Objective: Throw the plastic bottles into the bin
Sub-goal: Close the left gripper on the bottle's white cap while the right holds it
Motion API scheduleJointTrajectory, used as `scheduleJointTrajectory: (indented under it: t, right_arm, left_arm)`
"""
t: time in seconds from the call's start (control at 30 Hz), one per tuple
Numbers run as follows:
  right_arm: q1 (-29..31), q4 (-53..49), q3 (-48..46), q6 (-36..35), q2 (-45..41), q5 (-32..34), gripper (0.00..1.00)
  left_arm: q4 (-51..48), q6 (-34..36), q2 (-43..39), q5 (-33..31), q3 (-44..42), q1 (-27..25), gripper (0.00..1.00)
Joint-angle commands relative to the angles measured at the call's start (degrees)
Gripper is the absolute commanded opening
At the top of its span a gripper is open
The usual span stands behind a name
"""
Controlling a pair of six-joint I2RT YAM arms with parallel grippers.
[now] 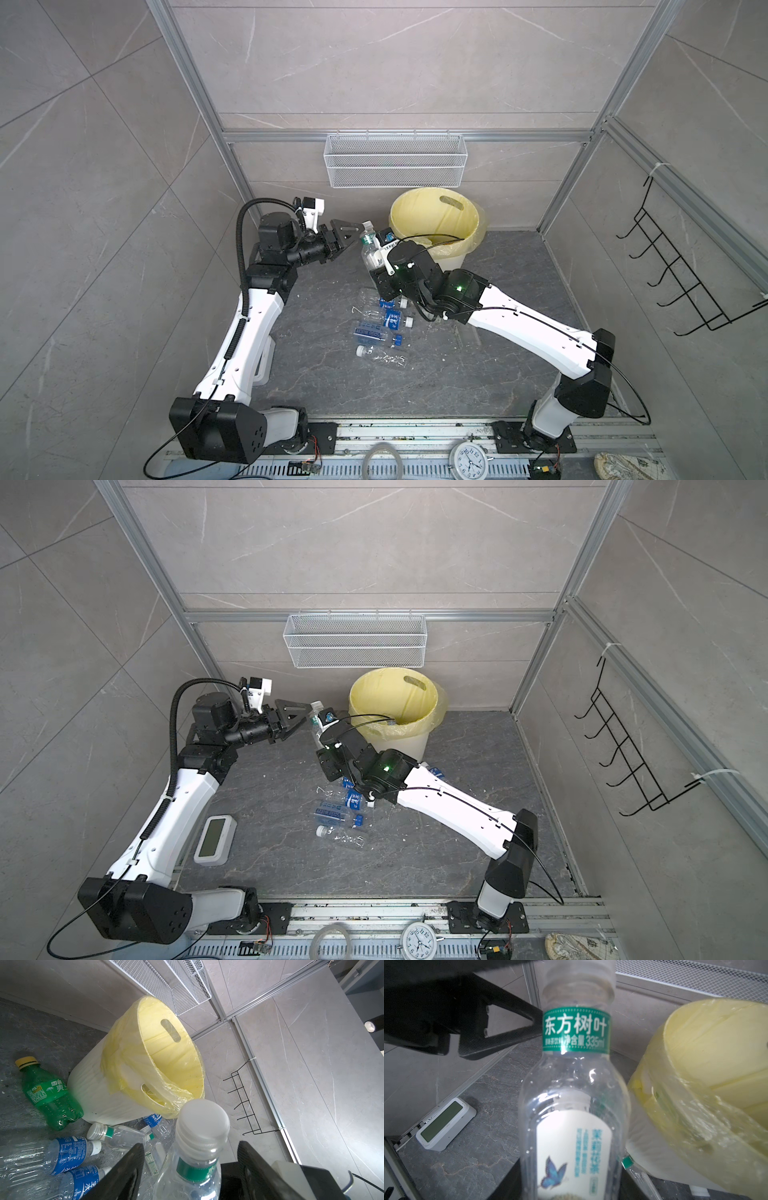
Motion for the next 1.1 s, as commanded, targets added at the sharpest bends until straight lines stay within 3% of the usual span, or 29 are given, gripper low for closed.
scheduleJointTrajectory:
  t: [0.0, 0.33, 0.6, 0.83, 1.07]
  right_arm:
    - [0.4, 1.9, -0.4, 0.3, 0.6, -1.3, 0.51]
    - [0.4, 2.8, -0.6, -0.4, 1.7, -3.8, 0.51]
    - [0.4, 2.6, 0.7, -0.4, 3.4, -3.6, 0.53]
    - [0.4, 2.8, 0.5, -0.4, 4.2, -3.7, 0.67]
    - [0.4, 2.7, -0.5, -0.5, 3.6, -3.7, 0.79]
  left_arm:
    - [2.4, 2.0, 0.5, 0.4, 2.4, -1.2, 0.69]
    - [1.4, 4.4, 2.4, -1.0, 2.4, -2.6, 0.52]
    - [-0.7, 6.3, 2.2, -3.3, 2.3, -2.6, 0.29]
    - [-2.9, 7.8, 0.9, -6.2, 2.3, -2.5, 0.18]
    - [-4.8, 8.5, 0.9, -9.0, 2.9, -2.5, 0.17]
